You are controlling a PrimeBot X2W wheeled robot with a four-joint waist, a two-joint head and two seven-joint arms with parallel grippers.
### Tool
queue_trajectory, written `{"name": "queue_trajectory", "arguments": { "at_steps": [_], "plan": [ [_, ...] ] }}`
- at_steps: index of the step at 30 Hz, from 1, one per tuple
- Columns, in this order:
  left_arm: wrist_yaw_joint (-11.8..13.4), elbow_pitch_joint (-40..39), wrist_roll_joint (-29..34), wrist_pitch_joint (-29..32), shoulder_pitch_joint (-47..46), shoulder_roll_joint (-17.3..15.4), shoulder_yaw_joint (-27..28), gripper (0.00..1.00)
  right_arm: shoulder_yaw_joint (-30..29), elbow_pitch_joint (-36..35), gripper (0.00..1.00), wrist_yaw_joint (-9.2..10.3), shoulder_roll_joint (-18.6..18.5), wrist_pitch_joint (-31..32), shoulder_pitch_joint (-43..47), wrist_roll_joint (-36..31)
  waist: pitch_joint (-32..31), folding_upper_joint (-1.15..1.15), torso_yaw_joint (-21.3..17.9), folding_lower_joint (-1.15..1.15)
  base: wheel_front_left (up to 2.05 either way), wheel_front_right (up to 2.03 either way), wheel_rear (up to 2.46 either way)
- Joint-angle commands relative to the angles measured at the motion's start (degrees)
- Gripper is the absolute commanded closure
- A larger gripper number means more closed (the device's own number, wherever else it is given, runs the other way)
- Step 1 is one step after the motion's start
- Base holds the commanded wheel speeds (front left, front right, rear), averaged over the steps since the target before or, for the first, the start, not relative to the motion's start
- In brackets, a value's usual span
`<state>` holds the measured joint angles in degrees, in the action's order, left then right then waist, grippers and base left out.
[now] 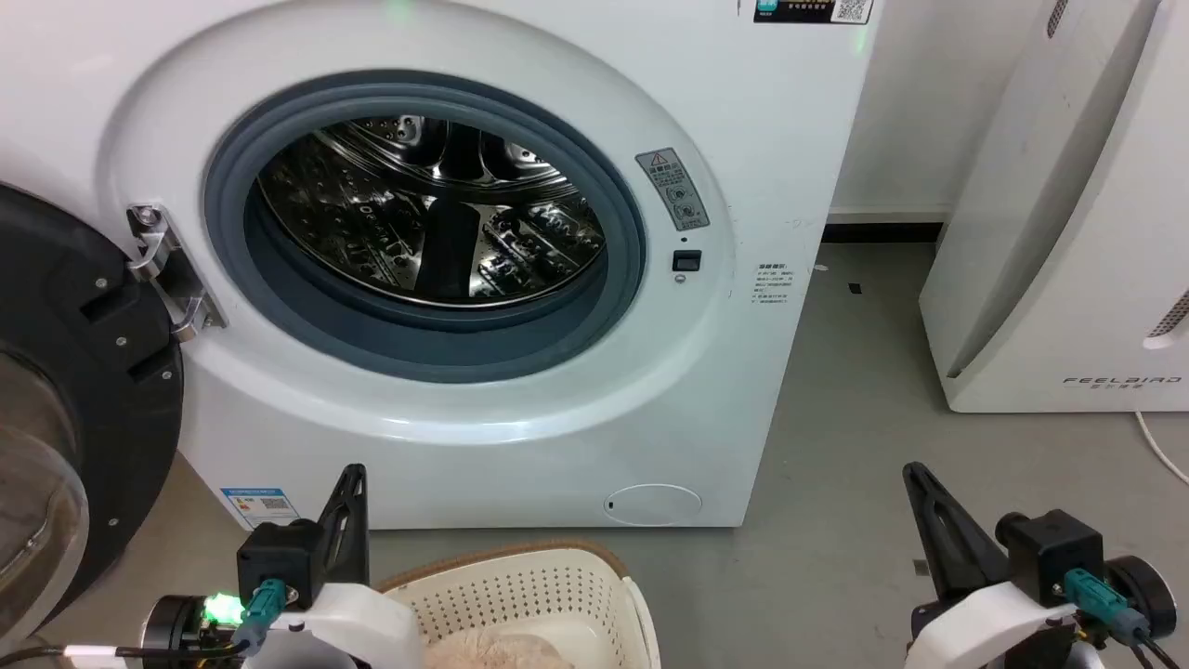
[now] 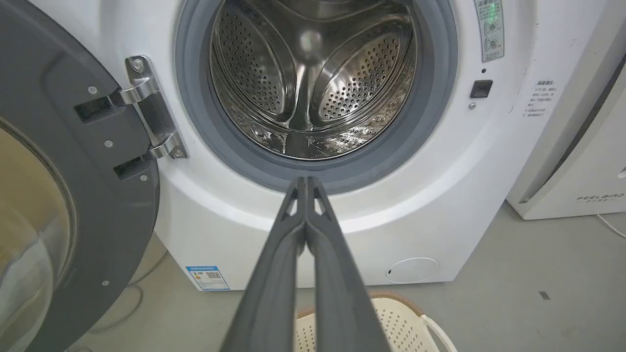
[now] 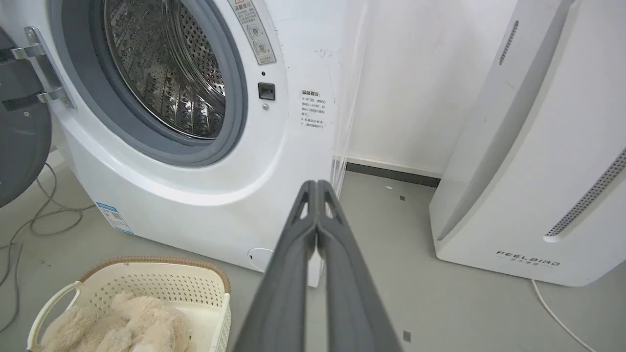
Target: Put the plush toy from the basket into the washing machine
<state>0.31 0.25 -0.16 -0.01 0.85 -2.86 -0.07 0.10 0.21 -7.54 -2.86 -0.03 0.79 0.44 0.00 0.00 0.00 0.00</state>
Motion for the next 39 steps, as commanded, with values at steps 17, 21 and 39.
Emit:
{"name": "queue_trajectory", "arguments": {
  "at_steps": [17, 21, 39],
  "plan": [
    [-0.31, -0.25, 0.16, 0.01, -0.85, -0.01, 0.07, 1.0, -0.1, -0.21, 1.0, 0.05, -0.01, 0.03, -0.79, -0.44, 0.0, 0.0, 0.0, 0.0, 0.0, 0.0, 0.0],
    [0.0, 0.0, -0.01, -0.01, 0.0, 0.0, -0.01, 0.0, 0.0, 0.0, 0.0, 0.0, 0.0, 0.0, 0.0, 0.01, 0.0, 0.0, 0.0, 0.0, 0.0, 0.0, 0.0],
    [0.21, 1.57, -1.13, -1.64, 0.05, 0.0, -1.26, 0.0, -0.89, 0.11, 0.0, 0.01, 0.0, -1.62, 0.31, 0.92, 0.49, 0.0, -0.16, 0.0, 0.0, 0.0, 0.0]
  ]
}}
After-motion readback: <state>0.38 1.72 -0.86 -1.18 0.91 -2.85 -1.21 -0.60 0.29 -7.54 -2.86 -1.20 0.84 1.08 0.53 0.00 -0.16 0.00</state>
